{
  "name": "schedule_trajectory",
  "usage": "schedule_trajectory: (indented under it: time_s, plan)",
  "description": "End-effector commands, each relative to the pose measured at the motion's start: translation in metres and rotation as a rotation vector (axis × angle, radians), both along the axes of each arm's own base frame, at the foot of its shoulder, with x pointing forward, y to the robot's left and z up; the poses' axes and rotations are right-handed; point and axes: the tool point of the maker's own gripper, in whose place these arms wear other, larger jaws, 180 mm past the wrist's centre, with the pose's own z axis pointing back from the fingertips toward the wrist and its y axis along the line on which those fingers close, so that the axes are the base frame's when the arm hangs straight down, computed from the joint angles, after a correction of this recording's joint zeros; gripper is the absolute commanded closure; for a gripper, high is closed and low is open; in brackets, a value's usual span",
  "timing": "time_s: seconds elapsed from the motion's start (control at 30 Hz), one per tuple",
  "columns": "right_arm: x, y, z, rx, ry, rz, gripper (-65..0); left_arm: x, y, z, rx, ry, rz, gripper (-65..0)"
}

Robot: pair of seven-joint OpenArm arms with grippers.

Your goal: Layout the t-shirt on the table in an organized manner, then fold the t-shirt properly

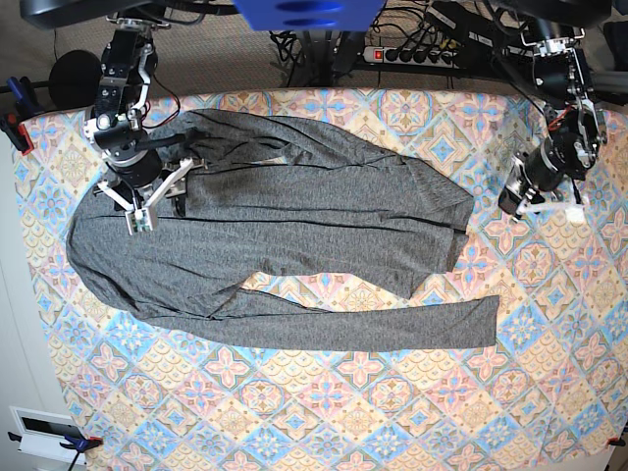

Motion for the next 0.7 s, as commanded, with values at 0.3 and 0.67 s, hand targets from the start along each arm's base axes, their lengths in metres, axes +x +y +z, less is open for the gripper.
schedule_trajectory:
  time_s: [0.3,0.67]
  plan:
    - [-0.024,0.052,-0.017,0.042,0.055,0.147,-19.6,0.007,-0.028,0.027,-0.056,-0.082,-0.171,-0.2]
    - [-0.041,0.016,-0.027,0.009,0.097,0.056,0.0,-0.052,-0.132,-0.029,-0.026,0.196,-0.669,-0.2]
